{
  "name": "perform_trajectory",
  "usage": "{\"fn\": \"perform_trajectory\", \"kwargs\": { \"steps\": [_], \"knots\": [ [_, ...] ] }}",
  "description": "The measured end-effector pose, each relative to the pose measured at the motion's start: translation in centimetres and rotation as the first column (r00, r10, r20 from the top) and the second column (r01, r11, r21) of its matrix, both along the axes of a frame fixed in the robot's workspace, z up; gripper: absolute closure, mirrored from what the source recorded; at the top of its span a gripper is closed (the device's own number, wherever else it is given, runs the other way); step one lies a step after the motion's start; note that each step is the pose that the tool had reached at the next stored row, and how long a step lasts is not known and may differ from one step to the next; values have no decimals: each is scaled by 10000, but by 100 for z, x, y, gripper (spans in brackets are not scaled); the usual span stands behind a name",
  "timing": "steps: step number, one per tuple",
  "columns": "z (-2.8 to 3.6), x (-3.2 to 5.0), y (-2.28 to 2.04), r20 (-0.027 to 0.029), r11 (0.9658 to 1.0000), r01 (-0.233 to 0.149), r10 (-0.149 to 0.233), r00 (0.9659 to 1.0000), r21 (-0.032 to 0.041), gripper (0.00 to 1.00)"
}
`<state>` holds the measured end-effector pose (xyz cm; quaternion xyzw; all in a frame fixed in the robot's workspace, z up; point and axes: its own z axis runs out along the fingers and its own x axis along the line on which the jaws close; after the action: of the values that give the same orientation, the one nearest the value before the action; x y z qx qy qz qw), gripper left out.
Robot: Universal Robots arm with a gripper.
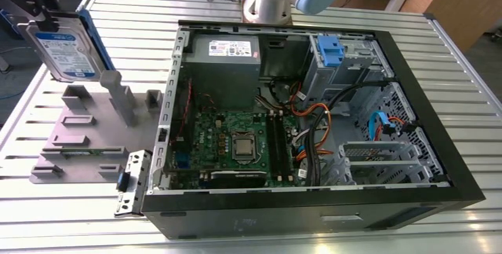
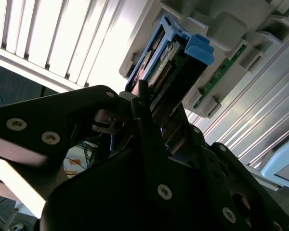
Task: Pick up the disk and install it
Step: 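Pick up the disk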
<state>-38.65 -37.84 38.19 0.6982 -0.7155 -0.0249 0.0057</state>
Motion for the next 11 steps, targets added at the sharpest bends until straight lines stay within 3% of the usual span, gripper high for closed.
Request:
{"fn": "perform_trajectory", "kwargs": {
  "steps": [3,11],
  "knots": [
    [36,0,0,0,10000,0,0,10000,0,65],
    [42,0,0,-1,10000,0,0,10000,0,65]
  ]
}}
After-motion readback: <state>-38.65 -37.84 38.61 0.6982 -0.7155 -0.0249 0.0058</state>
